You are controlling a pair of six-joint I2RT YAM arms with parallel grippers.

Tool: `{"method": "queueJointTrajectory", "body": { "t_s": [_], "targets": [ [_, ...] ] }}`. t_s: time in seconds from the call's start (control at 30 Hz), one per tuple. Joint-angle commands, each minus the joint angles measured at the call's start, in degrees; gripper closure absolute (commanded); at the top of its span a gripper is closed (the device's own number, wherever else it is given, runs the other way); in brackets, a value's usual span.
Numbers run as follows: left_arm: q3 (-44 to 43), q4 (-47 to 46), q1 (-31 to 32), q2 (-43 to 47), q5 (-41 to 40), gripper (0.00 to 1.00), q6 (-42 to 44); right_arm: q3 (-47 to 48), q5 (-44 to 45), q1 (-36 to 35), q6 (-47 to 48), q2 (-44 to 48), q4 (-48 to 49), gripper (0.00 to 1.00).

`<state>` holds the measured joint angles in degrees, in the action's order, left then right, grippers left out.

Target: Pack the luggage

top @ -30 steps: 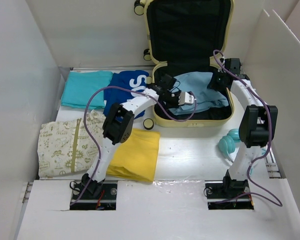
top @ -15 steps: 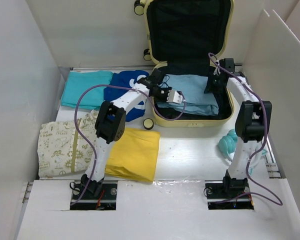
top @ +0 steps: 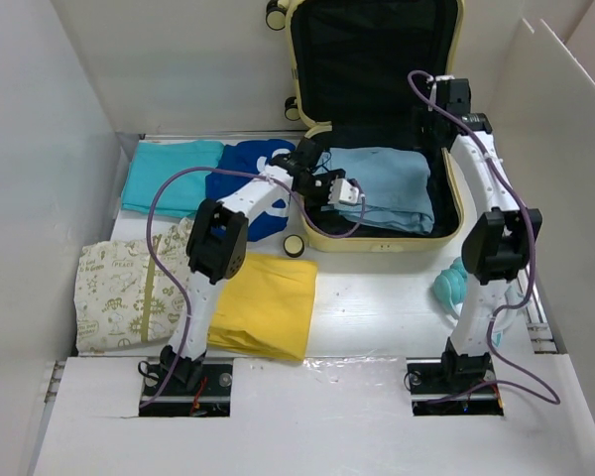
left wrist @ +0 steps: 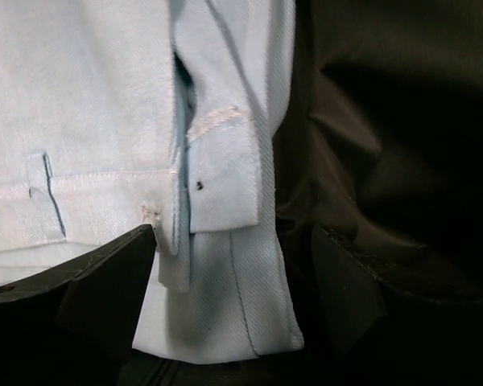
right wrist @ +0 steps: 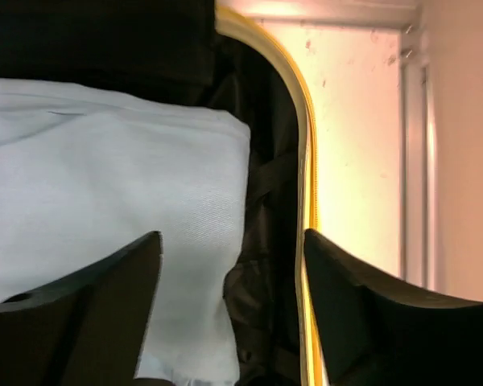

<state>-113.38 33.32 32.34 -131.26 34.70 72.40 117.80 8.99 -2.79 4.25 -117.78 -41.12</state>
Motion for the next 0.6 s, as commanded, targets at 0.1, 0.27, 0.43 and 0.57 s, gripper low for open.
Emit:
{"method": "queueJointTrajectory", "body": {
  "t_s": [0.1,0.27,0.43,0.57],
  "targets": [
    [-4.39,-0.97,-4.73,6.63,5.91,0.25,-16.22,-4.93,0.69,-4.24,3.92,6.33,4.19,0.60],
    [-7.37,-2.21,-6.67,8.39,7.92,0.25,-25.72,-4.95,-5.12,-3.02,-2.93,0.01,2.46,1.00],
    [-8.17,2.53,-7.73,11.37,6.35,0.25,-28.63,-3.90,-5.83,-3.01,-4.08,-8.15,4.20,1.00],
    [-3.35,3.15,-7.73,14.36,3.01,0.26,-29.25,2.07,-7.94,-2.49,-5.31,-17.29,2.36,1.00]
  ]
}}
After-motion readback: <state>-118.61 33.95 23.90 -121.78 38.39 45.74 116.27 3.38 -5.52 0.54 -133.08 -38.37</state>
